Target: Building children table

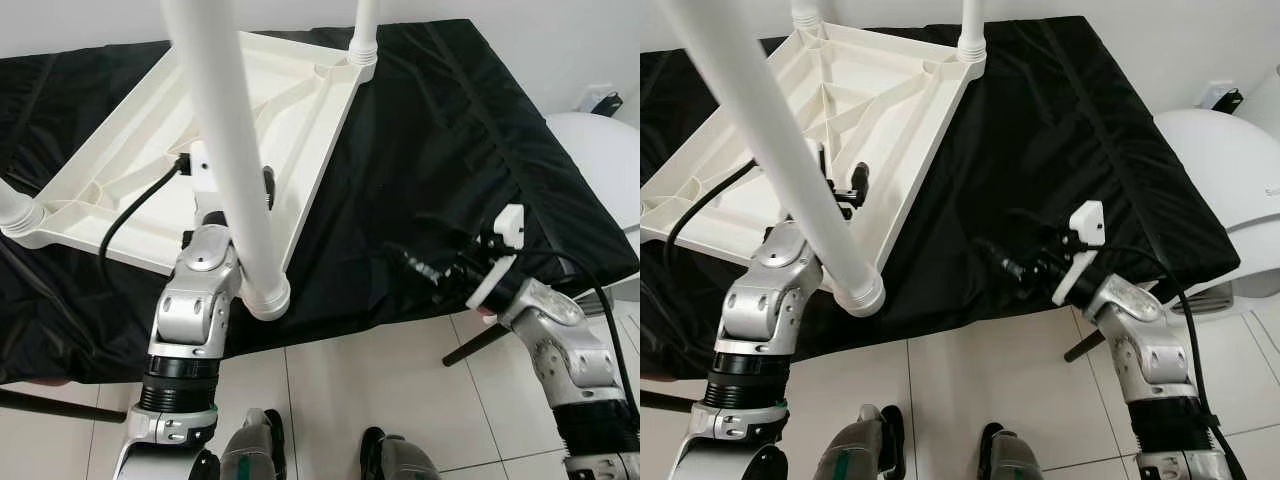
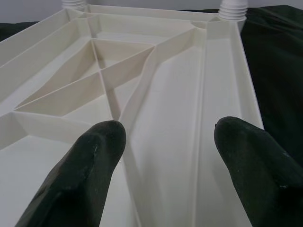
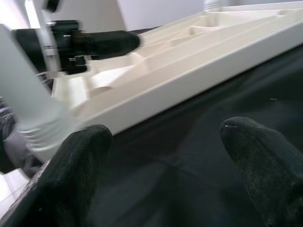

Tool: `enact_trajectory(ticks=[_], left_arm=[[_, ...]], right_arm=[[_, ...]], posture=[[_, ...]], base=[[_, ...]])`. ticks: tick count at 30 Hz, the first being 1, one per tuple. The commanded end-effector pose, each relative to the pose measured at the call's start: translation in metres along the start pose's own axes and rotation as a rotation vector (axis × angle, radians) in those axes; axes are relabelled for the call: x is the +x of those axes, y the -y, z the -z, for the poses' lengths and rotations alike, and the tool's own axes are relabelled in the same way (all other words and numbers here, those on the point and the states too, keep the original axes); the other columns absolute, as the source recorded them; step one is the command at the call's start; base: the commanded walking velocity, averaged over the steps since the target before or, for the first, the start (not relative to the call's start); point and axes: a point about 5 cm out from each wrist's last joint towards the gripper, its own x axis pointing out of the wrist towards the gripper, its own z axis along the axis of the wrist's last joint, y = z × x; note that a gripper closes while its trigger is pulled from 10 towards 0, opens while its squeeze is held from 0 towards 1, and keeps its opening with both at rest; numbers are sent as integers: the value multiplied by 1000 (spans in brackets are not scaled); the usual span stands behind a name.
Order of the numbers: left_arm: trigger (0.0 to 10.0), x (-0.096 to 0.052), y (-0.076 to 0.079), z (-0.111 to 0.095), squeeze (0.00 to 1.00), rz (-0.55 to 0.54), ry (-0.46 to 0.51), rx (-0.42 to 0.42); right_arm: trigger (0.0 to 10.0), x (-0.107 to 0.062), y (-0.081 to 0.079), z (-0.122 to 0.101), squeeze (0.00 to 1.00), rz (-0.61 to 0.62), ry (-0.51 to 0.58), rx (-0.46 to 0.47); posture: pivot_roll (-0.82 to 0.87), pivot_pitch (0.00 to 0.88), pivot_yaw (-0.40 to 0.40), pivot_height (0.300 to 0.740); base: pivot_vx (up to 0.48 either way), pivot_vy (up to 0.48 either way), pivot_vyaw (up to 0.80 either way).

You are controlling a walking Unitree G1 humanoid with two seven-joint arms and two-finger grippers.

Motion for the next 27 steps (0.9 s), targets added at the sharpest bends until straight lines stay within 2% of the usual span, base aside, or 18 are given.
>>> enact_trajectory(ticks=[1, 2, 7, 8, 9, 11, 12, 14, 15, 16, 18, 19, 20, 21, 22, 23, 26, 27], left_arm=[[10000, 2, 6, 3, 0, -24, -25, 17], [10000, 2, 11, 2, 0, -23, -22, 38], [10000, 3, 18, 1, 0, -21, -16, 75], [10000, 6, 6, 2, 0, -50, -14, 127], [10000, 6, 6, 2, 0, -50, -14, 127], [10000, 8, -9, 1, 0, -82, -12, 163], [10000, 8, -9, 1, 0, -82, -12, 163], [10000, 9, -22, 0, 0, -108, -10, 207], [10000, 9, -34, -1, 0, -121, -3, 252], [10000, 9, -34, -1, 0, -121, -3, 252], [10000, 9, -51, -6, 0, -143, 7, 315], [10000, 9, -51, -6, 0, -143, 7, 315], [10000, 9, -63, -10, 0, -166, 15, 347], [10000, 9, -63, -10, 0, -166, 15, 347], [10000, 10, -73, -13, 0, -184, 18, 363], [10000, 10, -73, -13, 0, -184, 18, 363], [10000, 11, -91, -24, 0, -211, 40, 416], [10000, 11, -91, -24, 0, -211, 40, 416]], right_arm=[[10000, 0, -13, 3, 0, -83, -26, 24], [10000, 2, -18, 4, 0, -117, -32, 37], [10000, 6, -25, 2, 0, -153, -29, 60], [10000, 13, -32, -1, 0, -191, -11, 85], [10000, 13, -32, -1, 0, -191, -11, 85], [10000, 20, -40, -4, 0, -233, 7, 99], [10000, 20, -40, -4, 0, -233, 7, 99], [10000, 24, -45, -6, 0, -261, 10, 107], [10000, 29, -48, -8, 0, -282, 17, 110], [10000, 29, -48, -8, 0, -282, 17, 110], [10000, 37, -52, -10, 0, -317, 29, 115], [10000, 37, -52, -10, 0, -317, 29, 115], [10000, 42, -53, -11, 0, -341, 36, 118], [10000, 42, -53, -11, 0, -341, 36, 118], [10000, 46, -55, -12, 0, -360, 41, 119], [10000, 46, -55, -12, 0, -360, 41, 119], [10000, 54, -57, -14, 0, -402, 48, 122], [10000, 54, -57, -14, 0, -402, 48, 122]], posture=[[13, 218, 60, 740], [14, 215, 57, 740], [14, 215, 54, 740], [22, 210, 43, 740], [22, 210, 43, 740], [27, 209, 37, 740], [27, 209, 37, 740], [31, 206, 31, 740], [40, 199, 16, 740], [40, 199, 16, 740], [46, 197, 8, 740], [46, 197, 8, 740], [53, 195, -2, 740], [53, 195, -2, 740], [56, 195, -8, 740], [56, 195, -8, 740], [72, 203, -38, 740], [72, 203, -38, 740]], base=[[0, 0, 0], [0, 0, 0], [0, 0, 0], [0, 0, 0], [0, 0, 0], [0, 0, 0], [0, 0, 0], [0, 0, 0], [0, 0, 0], [0, 0, 0], [0, 0, 0], [0, 0, 0], [0, 0, 0], [0, 0, 0], [0, 0, 0], [0, 0, 0], [0, 0, 0], [0, 0, 0]])
